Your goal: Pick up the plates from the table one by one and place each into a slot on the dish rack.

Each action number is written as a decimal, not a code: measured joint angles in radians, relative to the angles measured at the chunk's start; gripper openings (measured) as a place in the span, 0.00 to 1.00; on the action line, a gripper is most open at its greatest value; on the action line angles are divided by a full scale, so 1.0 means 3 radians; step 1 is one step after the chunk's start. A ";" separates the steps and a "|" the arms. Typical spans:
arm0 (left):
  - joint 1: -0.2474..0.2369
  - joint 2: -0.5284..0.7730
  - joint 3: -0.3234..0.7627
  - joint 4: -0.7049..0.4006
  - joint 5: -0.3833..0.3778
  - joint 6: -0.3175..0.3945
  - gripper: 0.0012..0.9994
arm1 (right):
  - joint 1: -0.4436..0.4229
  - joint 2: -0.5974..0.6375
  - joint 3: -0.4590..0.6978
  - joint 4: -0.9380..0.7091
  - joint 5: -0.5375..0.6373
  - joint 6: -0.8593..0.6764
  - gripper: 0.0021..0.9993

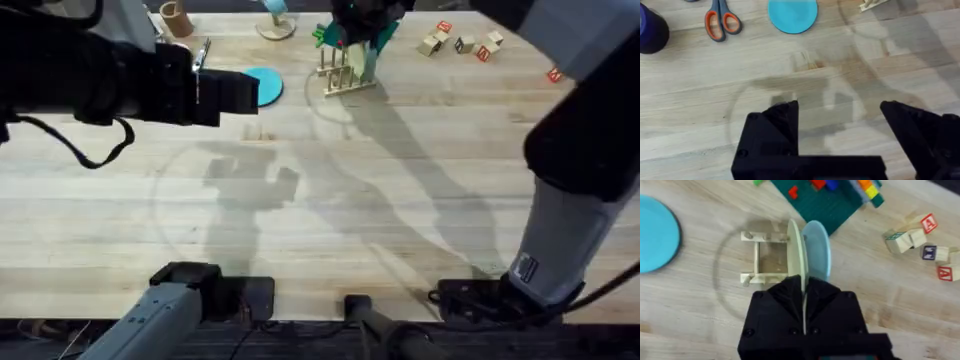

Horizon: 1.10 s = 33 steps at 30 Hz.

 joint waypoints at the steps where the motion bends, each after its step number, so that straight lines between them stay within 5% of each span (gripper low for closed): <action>1: 0.0000 0.0000 0.0000 0.0000 0.0000 0.0000 0.99 | 0.0000 0.0037 0.0000 -0.0004 -0.0001 0.0000 0.03; 12: 0.0000 0.0000 0.0000 0.0000 0.0000 0.0000 0.99 | 0.0000 0.0124 0.0001 -0.0011 -0.0009 0.0001 0.03; 19: 0.0000 0.0000 0.0000 0.0000 0.0000 0.0000 1.00 | 0.0000 0.0125 0.0003 -0.0008 -0.0008 0.0010 0.25; 33: 0.0000 0.0000 0.0000 0.0000 0.0000 0.0000 0.99 | 0.0000 0.0016 0.0003 -0.0088 -0.0009 0.0012 0.33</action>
